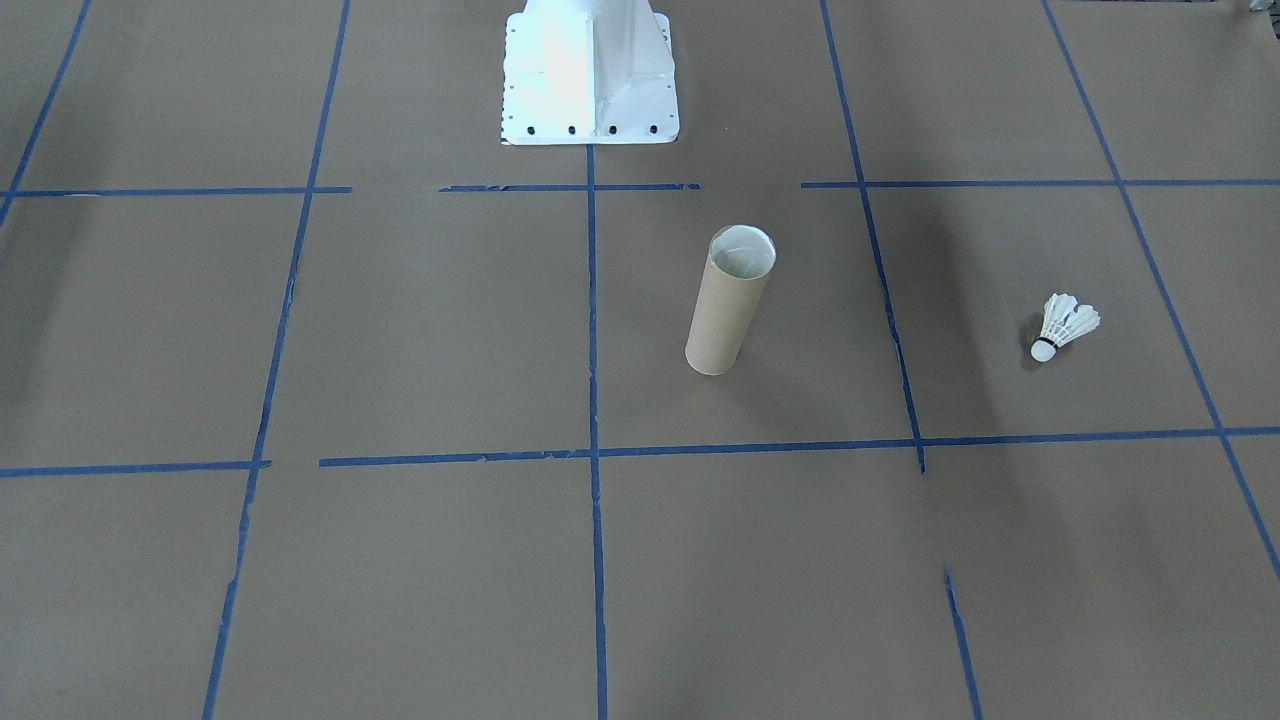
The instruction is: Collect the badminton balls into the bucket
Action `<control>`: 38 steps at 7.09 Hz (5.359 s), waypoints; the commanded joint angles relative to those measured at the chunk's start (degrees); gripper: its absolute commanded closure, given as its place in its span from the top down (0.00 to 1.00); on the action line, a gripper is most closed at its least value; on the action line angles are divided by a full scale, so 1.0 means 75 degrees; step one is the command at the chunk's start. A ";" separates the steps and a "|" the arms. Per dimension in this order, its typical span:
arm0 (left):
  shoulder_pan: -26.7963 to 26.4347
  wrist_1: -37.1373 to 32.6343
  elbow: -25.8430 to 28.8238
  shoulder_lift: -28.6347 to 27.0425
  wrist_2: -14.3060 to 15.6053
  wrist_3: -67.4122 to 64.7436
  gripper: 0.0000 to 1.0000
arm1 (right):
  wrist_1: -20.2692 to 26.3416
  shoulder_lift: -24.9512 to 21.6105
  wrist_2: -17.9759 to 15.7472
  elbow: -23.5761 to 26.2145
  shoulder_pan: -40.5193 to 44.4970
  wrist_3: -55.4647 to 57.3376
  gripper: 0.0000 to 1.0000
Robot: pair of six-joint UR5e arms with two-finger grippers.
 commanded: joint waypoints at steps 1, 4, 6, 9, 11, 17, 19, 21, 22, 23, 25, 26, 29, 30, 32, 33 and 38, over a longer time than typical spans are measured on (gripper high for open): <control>0.0948 -0.2038 0.0027 0.0573 0.0032 -0.3117 1.00 | 0.0000 0.0010 0.0012 0.0000 -0.0004 0.0000 1.00; 0.1515 -0.4536 0.0586 0.1219 0.0068 -0.5294 1.00 | 0.0000 -0.0002 0.0000 0.0000 -0.0004 0.0000 1.00; 0.1632 -0.5957 0.0987 0.1373 0.0091 -0.6629 1.00 | 0.0000 0.0010 0.0012 0.0000 -0.0004 0.0011 1.00; 0.1761 -0.6921 0.1024 0.1479 0.0277 -0.7883 1.00 | 0.0000 -0.0002 0.0000 0.0000 -0.0004 0.0011 1.00; 0.2239 -0.7927 0.1245 0.1490 0.1060 -0.9010 1.00 | 0.0000 -0.0002 0.0000 0.0000 -0.0004 0.0012 1.00; 0.3878 -0.9385 0.1715 0.1456 0.3016 -1.0420 1.00 | 0.0000 -0.0002 0.0000 0.0000 -0.0004 0.0012 1.00; 0.4116 -0.9338 0.1796 0.1316 0.3254 -1.0443 1.00 | 0.0000 -0.0002 0.0000 0.0000 -0.0004 0.0012 1.00; 0.4304 -0.9291 0.2124 0.0941 0.3290 -1.0420 1.00 | 0.0000 -0.0002 0.0000 0.0000 -0.0004 0.0012 1.00; 0.4386 -0.9279 0.2137 0.0905 0.3290 -1.0408 1.00 | 0.0000 -0.0002 0.0000 0.0000 -0.0004 0.0012 1.00; 0.4433 -0.9267 0.2183 0.0812 0.3290 -1.0385 0.98 | 0.0000 -0.0002 0.0000 0.0000 -0.0004 0.0000 1.00; 0.4445 -0.9069 0.2301 0.0636 0.3290 -1.0326 0.79 | 0.0000 -0.0002 0.0012 0.0000 -0.0004 0.0011 1.00; 0.4445 -0.9045 0.2301 0.0635 0.3290 -1.0303 0.69 | 0.0000 -0.0002 0.0012 0.0000 -0.0004 0.0012 1.00; 0.4445 -0.9056 0.2313 0.0658 0.3255 -0.9800 0.24 | 0.0000 0.0010 0.0012 0.0011 -0.0004 0.0000 1.00; 0.4445 -0.9045 0.2301 0.0658 0.3255 -0.9799 0.00 | 0.0000 -0.0002 0.0012 0.0000 -0.0004 0.0011 1.00; 0.4445 -0.9021 0.2138 0.0728 0.2976 -0.9799 0.00 | 0.0000 -0.0002 0.0012 0.0000 -0.0004 0.0012 1.00; 0.4434 -0.8894 0.1928 0.0764 0.2278 -0.9810 0.00 | 0.0000 -0.0002 0.0000 0.0000 -0.0004 0.0012 1.00; 0.3473 -0.5876 -0.0705 0.0729 0.0796 -0.9718 0.00 | 0.0000 0.0010 0.0000 0.0011 0.0008 0.0000 1.00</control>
